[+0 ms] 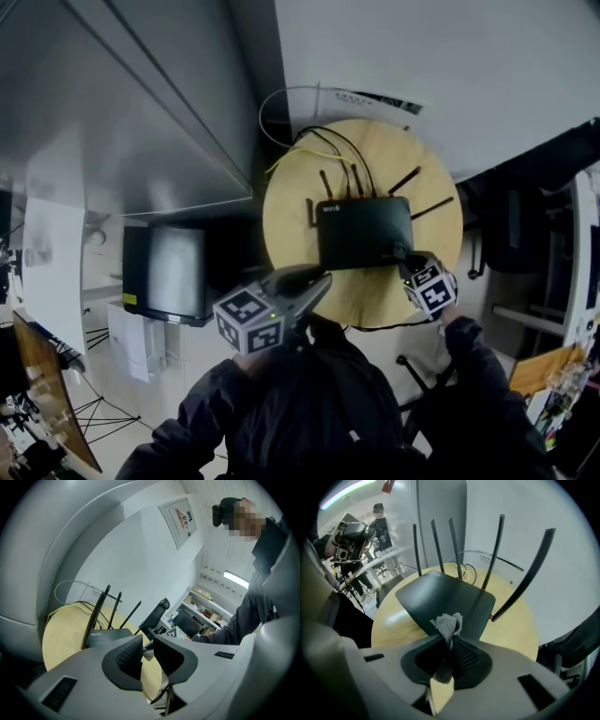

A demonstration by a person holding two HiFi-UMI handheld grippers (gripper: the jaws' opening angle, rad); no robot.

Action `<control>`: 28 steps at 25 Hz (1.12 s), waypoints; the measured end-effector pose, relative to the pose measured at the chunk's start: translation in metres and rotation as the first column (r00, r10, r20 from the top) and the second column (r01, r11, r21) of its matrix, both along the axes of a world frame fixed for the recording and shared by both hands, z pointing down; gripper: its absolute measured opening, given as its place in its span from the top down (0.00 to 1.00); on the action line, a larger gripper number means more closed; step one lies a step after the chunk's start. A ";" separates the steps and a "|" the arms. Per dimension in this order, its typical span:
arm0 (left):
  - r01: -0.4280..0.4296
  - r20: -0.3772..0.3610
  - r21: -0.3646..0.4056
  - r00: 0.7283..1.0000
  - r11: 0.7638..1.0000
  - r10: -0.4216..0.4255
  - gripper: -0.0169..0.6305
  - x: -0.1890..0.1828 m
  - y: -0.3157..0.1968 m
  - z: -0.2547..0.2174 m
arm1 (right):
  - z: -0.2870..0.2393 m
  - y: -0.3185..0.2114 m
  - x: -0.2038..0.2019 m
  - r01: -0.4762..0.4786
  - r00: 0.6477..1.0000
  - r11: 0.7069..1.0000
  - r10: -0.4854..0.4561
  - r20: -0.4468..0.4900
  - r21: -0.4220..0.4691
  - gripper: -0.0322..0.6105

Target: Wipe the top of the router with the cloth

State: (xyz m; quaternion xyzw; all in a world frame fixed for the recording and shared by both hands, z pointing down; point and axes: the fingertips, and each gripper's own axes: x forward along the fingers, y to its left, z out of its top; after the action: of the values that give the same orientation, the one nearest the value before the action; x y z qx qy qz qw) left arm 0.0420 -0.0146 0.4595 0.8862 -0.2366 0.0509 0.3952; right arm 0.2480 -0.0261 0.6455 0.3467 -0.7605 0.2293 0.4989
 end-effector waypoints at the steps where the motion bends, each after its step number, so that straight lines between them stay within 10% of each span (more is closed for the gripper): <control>1: -0.005 0.000 0.000 1.000 1.000 0.005 0.87 0.002 0.000 0.000 | 0.001 0.003 0.000 -0.005 1.000 1.000 0.005 0.007 -0.002 0.84; 11: -0.027 0.008 0.003 1.000 1.000 0.027 0.87 0.016 -0.002 -0.003 | -0.013 -0.040 0.045 -0.090 0.993 0.994 0.084 0.081 0.064 0.84; 19: -0.001 0.021 -0.011 1.000 1.000 0.001 0.87 0.020 -0.003 0.000 | 0.025 -0.064 0.076 0.167 0.983 0.986 -0.165 -0.085 0.017 0.84; 28: 0.032 0.035 -0.021 0.999 0.999 -0.031 0.87 0.019 -0.003 0.001 | 0.044 -0.064 0.065 0.413 0.901 0.910 -0.413 -0.134 -0.029 0.84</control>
State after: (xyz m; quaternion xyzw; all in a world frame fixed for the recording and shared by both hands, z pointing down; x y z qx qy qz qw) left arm 0.0610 -0.0173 0.4606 0.8769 -0.2567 0.0625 0.4014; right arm 0.3132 -0.0906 0.6895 0.1929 -0.7806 0.0941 0.5870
